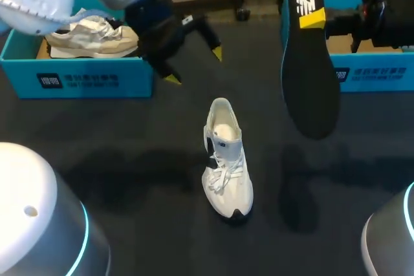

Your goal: Take the shoe out of the shoebox, open the shoe tongue, remove and reinsert the insole, then place the shoe into the shoebox

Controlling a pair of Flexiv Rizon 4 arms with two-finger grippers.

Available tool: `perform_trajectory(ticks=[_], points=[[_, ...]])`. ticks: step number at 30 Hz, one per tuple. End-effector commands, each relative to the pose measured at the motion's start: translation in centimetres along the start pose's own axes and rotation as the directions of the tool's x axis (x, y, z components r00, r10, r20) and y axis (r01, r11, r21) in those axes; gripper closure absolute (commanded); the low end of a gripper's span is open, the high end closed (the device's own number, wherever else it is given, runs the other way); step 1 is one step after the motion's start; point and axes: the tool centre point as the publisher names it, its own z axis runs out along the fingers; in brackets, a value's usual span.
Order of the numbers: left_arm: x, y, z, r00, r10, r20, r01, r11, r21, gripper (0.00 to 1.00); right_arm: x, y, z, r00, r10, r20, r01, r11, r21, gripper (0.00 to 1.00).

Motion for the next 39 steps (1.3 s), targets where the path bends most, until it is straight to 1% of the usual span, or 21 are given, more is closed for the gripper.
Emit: perform_trajectory(ticks=[1, 12, 13, 14, 17, 19, 21, 22, 23, 26, 31, 34, 39], points=[[0.7, -0.4, -0.1, 0.985, 0.003, 0.173, -0.002, 1.000, -0.008, 0.00, 0.0, 0.4, 0.2, 1.000, 0.001, 0.002, -0.001, 1.000, 0.006, 1.00], [0.7, -0.4, -0.1, 0.985, 0.003, 0.173, -0.002, 1.000, -0.008, 0.00, 0.0, 0.4, 0.2, 1.000, 0.001, 0.002, -0.001, 1.000, 0.006, 1.00], [0.8, -0.3, 0.1, 0.981, 0.015, 0.196, -0.015, 1.000, -0.003, 0.00, 0.0, 0.4, 0.2, 1.000, 0.001, 0.002, -0.001, 1.000, 0.006, 1.00], [0.6, -0.2, 0.1, 0.965, -0.001, 0.261, -0.002, 1.000, 0.009, 0.00, 0.0, 0.4, 0.2, 1.000, 0.001, 0.002, -0.001, 1.000, 0.006, 1.00], [-0.1, 0.0, -0.6, 0.924, 0.027, 0.381, -0.029, 1.000, -0.001, 0.00, -0.5, 1.4, 0.2, 0.998, 0.067, 0.000, -0.066, 0.997, -0.030, 1.00], [-0.7, 0.2, -1.2, 0.890, 0.048, 0.453, -0.046, 0.999, -0.016, 0.00, -0.6, 2.2, 0.3, 0.995, 0.101, -0.007, -0.101, 0.993, -0.053, 1.00], [-1.1, 0.3, -1.7, 0.846, 0.091, 0.525, -0.081, 0.996, -0.042, 0.00, -0.9, 3.0, 0.2, 0.994, 0.111, -0.002, -0.111, 0.992, -0.052, 1.00], [-1.1, 0.3, -1.8, 0.841, 0.097, 0.532, -0.087, 0.995, -0.045, 0.00, -1.0, 3.1, 0.2, 0.994, 0.112, -0.001, -0.112, 0.992, -0.051, 1.00], [-1.4, 0.3, -2.1, 0.814, 0.126, 0.566, -0.100, 0.992, -0.076, 0.00, -1.1, 3.8, 0.2, 0.993, 0.120, 0.006, -0.120, 0.992, -0.039, 1.00], [-1.8, 0.3, -2.6, 0.772, 0.115, 0.625, -0.089, 0.993, -0.073, 0.00, -1.7, 4.9, 0.3, 0.990, 0.141, 0.009, -0.140, 0.990, -0.031, 1.00], [-2.0, 0.2, -2.9, 0.727, 0.134, 0.673, -0.108, 0.991, -0.080, 0.00, -2.7, 6.5, 0.6, 0.981, 0.195, 0.007, -0.195, 0.981, -0.007, 1.00], [-2.2, -0.1, -3.2, 0.677, 0.142, 0.722, -0.116, 0.990, -0.086, 0.00, -3.2, 7.7, 1.2, 0.973, 0.229, 0.007, -0.229, 0.973, 0.017, 1.00], [-2.9, -0.3, -3.4, 0.611, 0.146, 0.778, -0.106, 0.989, -0.102, 0.00, -4.0, 8.6, 2.3, 0.960, 0.281, 0.015, -0.281, 0.959, 0.036, 1.00]])
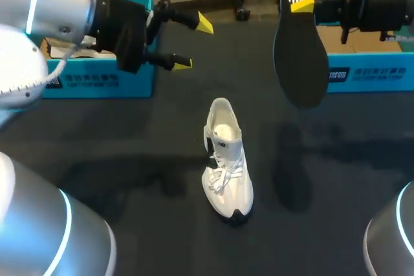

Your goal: Take the shoe out of the shoebox, open the shoe tongue, remove and reinsert the insole, then place the shoe into the shoebox

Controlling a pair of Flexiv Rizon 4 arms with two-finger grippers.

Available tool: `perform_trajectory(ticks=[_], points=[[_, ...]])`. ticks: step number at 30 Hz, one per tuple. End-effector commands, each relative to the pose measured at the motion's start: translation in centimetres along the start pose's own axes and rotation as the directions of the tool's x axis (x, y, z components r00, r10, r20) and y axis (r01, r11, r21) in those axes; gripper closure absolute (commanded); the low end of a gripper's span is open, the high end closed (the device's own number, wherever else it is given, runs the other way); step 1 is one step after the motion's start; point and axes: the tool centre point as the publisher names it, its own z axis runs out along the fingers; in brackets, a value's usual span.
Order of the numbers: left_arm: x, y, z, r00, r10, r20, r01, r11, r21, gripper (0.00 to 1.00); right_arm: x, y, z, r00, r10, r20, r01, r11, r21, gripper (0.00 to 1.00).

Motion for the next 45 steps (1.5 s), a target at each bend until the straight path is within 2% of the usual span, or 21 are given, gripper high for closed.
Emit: perform_trajectory(ticks=[1, 6, 16, 27, 38, 42, 44, 45], points=[[0.3, -0.7, 0.3, 0.958, 0.008, 0.286, -0.001, 1.000, -0.025, 0.00, -0.2, 2.4, 1.5, 1.000, 0.030, 0.011, -0.030, 0.998, 0.058, 1.00], [-0.7, -0.8, 1.0, 0.935, 0.062, 0.350, -0.041, 0.997, -0.066, 0.00, -0.9, 3.3, 2.9, 0.997, 0.071, 0.014, -0.072, 0.995, 0.065, 1.00], [-2.0, -1.1, 2.6, 0.904, 0.066, 0.422, -0.043, 0.997, -0.065, 0.00, -1.5, 4.3, 4.8, 0.991, 0.135, 0.015, -0.135, 0.988, 0.076, 1.00], [-2.9, -1.1, 4.6, 0.897, 0.038, 0.440, -0.021, 0.999, -0.044, 0.00, -1.7, 4.9, 7.1, 0.988, 0.155, 0.024, -0.156, 0.982, 0.103, 1.00], [-4.3, -0.8, 7.1, 0.889, 0.056, 0.454, -0.039, 0.998, -0.048, 0.00, -2.4, 4.4, 8.8, 0.985, 0.171, 0.009, -0.170, 0.978, 0.118, 1.00], [-4.4, -0.6, 7.7, 0.888, 0.057, 0.455, -0.039, 0.998, -0.049, 0.14, -2.6, 4.2, 8.9, 0.985, 0.171, 0.005, -0.171, 0.979, 0.112, 1.00], [-4.3, -0.6, 7.9, 0.890, 0.060, 0.453, -0.043, 0.998, -0.048, 0.25, -2.5, 4.1, 8.9, 0.985, 0.170, 0.003, -0.169, 0.980, 0.108, 1.00], [-4.3, -0.6, 7.9, 0.890, 0.061, 0.452, -0.044, 0.998, -0.048, 0.26, -2.5, 4.1, 8.9, 0.985, 0.170, 0.003, -0.169, 0.980, 0.107, 1.00]])
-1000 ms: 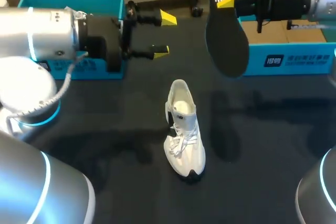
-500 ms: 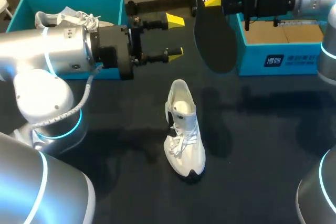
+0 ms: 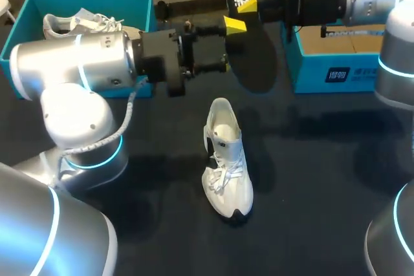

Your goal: Take the shoe out of the shoebox, open the shoe tongue, remove and reinsert the insole, then place the shoe into the shoebox

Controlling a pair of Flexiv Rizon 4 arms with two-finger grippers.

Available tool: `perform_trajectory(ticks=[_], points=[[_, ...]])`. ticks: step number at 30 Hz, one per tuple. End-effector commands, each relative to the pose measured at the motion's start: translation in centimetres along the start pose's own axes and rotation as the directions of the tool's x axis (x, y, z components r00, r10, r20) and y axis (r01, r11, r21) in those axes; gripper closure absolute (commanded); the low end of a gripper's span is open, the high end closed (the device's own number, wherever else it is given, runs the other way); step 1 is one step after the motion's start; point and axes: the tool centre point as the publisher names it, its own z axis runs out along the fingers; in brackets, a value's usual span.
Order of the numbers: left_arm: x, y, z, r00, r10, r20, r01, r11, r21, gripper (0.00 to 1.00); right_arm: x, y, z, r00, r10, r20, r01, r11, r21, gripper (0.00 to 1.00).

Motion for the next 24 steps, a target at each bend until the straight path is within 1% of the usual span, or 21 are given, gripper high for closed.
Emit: perform_trajectory(ticks=[1, 2, 3, 4, 5, 6, 7, 13, 14, 15, 16, 23, 24], points=[[0.5, 0.3, 1.0, 1.000, 0.003, -0.001, -0.003, 1.000, 0.002, 0.40, -0.1, -0.3, 0.1, 1.000, -0.001, -0.005, 0.001, 1.000, -0.009, 1.00], [0.7, 0.3, 1.0, 1.000, 0.003, -0.002, -0.003, 1.000, 0.003, 0.54, -0.1, -0.4, 0.1, 1.000, -0.001, -0.005, 0.001, 1.000, -0.009, 1.00], [0.8, 0.4, 1.1, 1.000, 0.002, -0.004, -0.002, 1.000, 0.003, 0.55, -0.1, -0.4, 0.1, 1.000, -0.001, -0.005, 0.001, 1.000, -0.010, 1.00], [0.9, 0.4, 1.1, 1.000, 0.000, -0.006, 0.000, 1.000, 0.004, 0.61, -0.1, -0.5, 0.1, 1.000, -0.001, -0.006, 0.001, 1.000, -0.011, 1.00], [1.0, 0.4, 1.2, 1.000, -0.001, -0.006, 0.001, 1.000, 0.004, 0.64, -0.1, -0.5, 0.1, 1.000, -0.001, -0.006, 0.001, 1.000, -0.011, 1.00], [1.1, 0.4, 1.3, 1.000, -0.002, -0.007, 0.002, 1.000, 0.004, 0.74, 0.0, -0.5, 0.1, 1.000, -0.001, -0.007, 0.000, 1.000, -0.011, 1.00], [1.2, 0.4, 1.5, 1.000, -0.004, -0.006, 0.004, 1.000, 0.004, 1.00, 0.0, -0.6, 0.2, 1.000, -0.001, -0.010, 0.001, 1.000, -0.012, 1.00], [1.2, 0.1, 1.7, 1.000, -0.011, -0.003, 0.012, 1.000, 0.015, 1.00, 0.0, -0.8, 0.3, 1.000, -0.014, -0.028, 0.013, 1.000, -0.025, 1.00], [1.2, 0.1, 1.7, 1.000, -0.012, -0.002, 0.012, 1.000, 0.016, 1.00, 0.0, -0.8, 0.3, 0.999, -0.016, -0.029, 0.015, 1.000, -0.026, 0.97], [1.1, 0.0, 1.6, 1.000, -0.015, 0.000, 0.015, 1.000, 0.020, 1.00, -0.1, -0.9, 0.2, 0.999, -0.022, -0.028, 0.021, 0.999, -0.031, 0.55], [1.0, 0.0, 1.6, 1.000, -0.016, 0.002, 0.016, 1.000, 0.022, 1.00, -0.1, -0.9, 0.2, 0.999, -0.031, -0.024, 0.030, 0.999, -0.038, 0.00], [0.6, -0.1, 0.5, 0.999, -0.052, 0.012, 0.052, 0.998, 0.033, 1.00, -0.7, -1.5, -1.1, 0.996, -0.093, 0.003, 0.093, 0.994, -0.061, 0.00], [0.5, -0.1, 0.3, 0.998, -0.063, 0.015, 0.063, 0.997, 0.033, 1.00, -0.8, -1.7, -1.3, 0.996, -0.087, 0.002, 0.087, 0.994, -0.064, 0.00]])
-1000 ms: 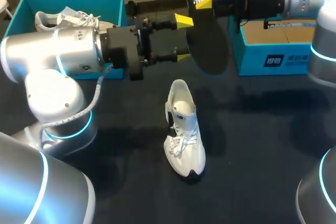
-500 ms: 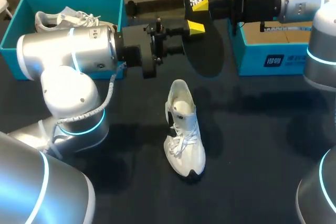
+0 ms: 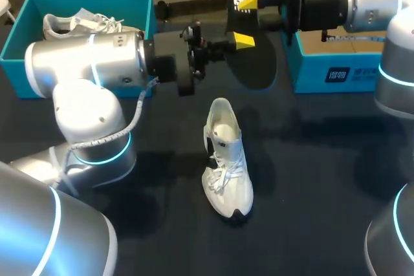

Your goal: Take the shoe out of the shoebox, open the shoe tongue, remove and reinsert the insole, then place the shoe into the shoebox

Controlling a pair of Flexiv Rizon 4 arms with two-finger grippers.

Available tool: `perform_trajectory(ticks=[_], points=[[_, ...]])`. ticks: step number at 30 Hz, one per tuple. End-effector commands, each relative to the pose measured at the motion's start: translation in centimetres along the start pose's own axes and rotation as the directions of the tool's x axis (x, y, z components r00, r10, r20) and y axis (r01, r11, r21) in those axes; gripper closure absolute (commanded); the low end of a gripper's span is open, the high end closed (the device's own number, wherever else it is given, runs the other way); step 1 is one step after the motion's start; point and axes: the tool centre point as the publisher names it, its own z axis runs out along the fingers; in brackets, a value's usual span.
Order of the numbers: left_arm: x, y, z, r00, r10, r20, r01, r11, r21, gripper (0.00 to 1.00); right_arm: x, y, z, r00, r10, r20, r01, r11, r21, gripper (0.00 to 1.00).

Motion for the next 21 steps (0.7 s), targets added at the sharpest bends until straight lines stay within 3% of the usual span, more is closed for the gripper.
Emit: perform_trajectory(ticks=[1, 11, 21], points=[[-0.4, -0.2, -1.1, 1.000, -0.023, 0.004, 0.023, 1.000, 0.003, 1.00, -0.3, -1.0, -1.3, 1.000, -0.024, 0.008, 0.024, 1.000, -0.016, 0.00], [-1.0, -0.5, -2.6, 0.996, -0.091, 0.004, 0.090, 0.995, 0.039, 1.00, -0.1, -2.2, -3.4, 0.981, -0.185, 0.052, 0.185, 0.983, -0.003, 0.00], [-1.0, -1.4, -3.9, 0.997, -0.083, 0.000, 0.083, 0.992, 0.099, 1.00, -0.8, -4.2, -5.5, 0.971, -0.232, 0.061, 0.233, 0.973, 0.003, 0.00]])
